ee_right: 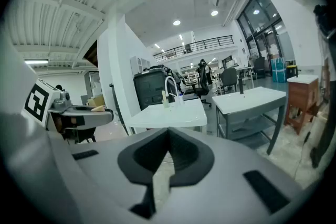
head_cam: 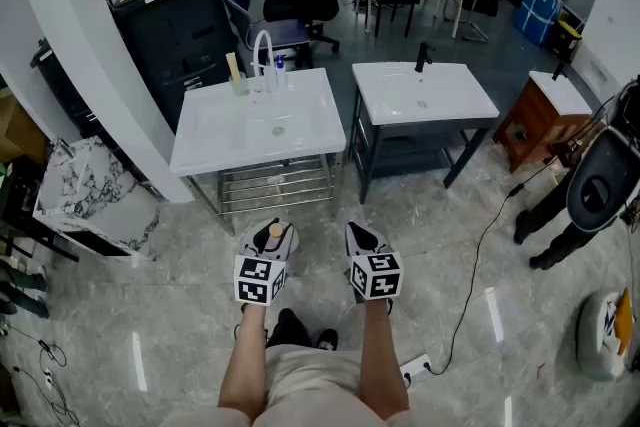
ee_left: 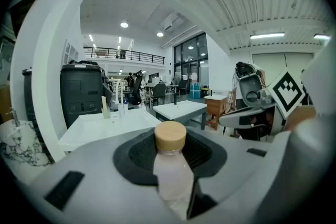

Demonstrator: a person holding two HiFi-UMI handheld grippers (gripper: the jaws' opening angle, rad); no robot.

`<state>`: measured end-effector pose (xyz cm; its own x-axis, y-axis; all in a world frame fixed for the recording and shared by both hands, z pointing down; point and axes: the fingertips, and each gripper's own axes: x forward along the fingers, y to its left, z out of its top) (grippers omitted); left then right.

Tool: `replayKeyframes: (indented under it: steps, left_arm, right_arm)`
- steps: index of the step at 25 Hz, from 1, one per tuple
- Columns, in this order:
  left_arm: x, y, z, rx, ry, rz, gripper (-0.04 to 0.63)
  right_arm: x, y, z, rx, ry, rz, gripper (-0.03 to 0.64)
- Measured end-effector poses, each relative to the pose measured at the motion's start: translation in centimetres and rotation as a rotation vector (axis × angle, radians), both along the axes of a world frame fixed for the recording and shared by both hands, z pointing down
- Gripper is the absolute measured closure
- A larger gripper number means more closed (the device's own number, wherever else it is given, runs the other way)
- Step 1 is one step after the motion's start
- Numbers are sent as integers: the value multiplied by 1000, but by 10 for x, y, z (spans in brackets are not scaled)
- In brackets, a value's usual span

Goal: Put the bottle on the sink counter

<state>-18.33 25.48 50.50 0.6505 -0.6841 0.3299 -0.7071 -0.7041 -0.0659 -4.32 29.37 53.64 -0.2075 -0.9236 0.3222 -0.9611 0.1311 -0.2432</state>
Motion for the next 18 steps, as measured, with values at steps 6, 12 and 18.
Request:
replayKeyframes:
  steps: [6,12,18]
  left_arm:
    - [3,0,-5,9,-5,-5,469]
    - [2,3,-5,-9,-1,-14,469]
    - [7,-11,-13,-13,37,-16,469]
  right_arm:
    - [13,-1,-4,0,-8,18,614]
    - [26,9,-7,17,-54,43,612]
    - [34,-2,-2,-12,-85,70,612]
